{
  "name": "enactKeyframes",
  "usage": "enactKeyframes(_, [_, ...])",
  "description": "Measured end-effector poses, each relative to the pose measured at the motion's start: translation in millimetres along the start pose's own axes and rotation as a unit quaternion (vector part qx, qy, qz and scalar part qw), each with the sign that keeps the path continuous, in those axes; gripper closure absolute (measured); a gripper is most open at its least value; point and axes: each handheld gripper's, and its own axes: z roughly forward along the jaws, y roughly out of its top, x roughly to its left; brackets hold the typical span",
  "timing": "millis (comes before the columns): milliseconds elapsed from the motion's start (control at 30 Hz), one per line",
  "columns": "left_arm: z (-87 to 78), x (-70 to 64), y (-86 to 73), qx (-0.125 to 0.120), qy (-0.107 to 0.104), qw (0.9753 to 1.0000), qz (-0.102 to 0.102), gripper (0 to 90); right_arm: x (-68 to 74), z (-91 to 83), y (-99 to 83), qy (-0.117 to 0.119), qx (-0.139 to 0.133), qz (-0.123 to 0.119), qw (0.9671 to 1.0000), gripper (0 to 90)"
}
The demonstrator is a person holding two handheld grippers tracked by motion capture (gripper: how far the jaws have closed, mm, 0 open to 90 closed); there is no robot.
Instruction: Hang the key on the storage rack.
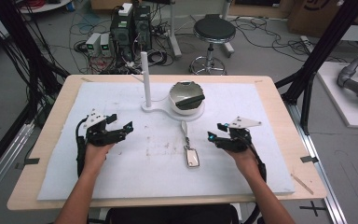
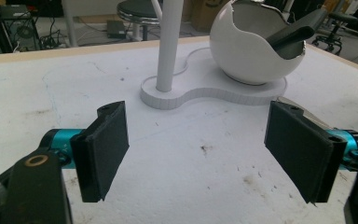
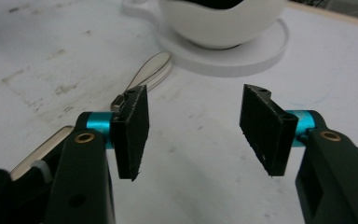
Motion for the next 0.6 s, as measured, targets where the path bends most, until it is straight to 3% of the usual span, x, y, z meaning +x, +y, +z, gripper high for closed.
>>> enactKeyframes(100, [0.7, 1.1, -0.8, 0.004, 0.001, 1.0000, -0.001, 22.5, 9.8, 13.0, 0.5, 0.006, 0.020, -0.004, 0.9998, 46.6])
enactKeyframes(267, [2.1, 2.1, -1.7, 0.007, -0.003, 1.0000, -0.003, 24.4, 19.8, 26.4, 2.2, 0.027, 0.029, 0.005, 0.9992, 51.5])
enactKeyframes(300, [1.8, 2.6, -1.7, 0.006, -0.004, 1.0000, -0.003, 25.9, 27.3, 35.9, 2.1, 0.048, 0.043, 0.004, 0.9979, 55.6])
enactKeyframes(433, [1.4, 3.8, -2.0, 0.009, -0.001, 0.9999, -0.007, 26.0, 36.4, 48.2, 2.0, 0.079, 0.076, 0.003, 0.9940, 67.4])
enactKeyframes(500, [1.0, 4.2, -2.1, 0.009, -0.001, 0.9999, -0.008, 26.4, 38.1, 50.4, 1.8, 0.083, 0.080, 0.001, 0.9933, 67.7])
enactKeyframes(533, [0.7, 5.0, -2.1, 0.008, 0.000, 0.9999, -0.009, 26.6, 39.8, 53.4, 1.0, 0.095, 0.091, 0.006, 0.9913, 67.9])
enactKeyframes(600, [0.9, 5.2, -2.5, 0.008, 0.001, 0.9999, -0.013, 26.7, 40.1, 55.4, 0.2, 0.102, 0.094, 0.016, 0.9902, 65.8])
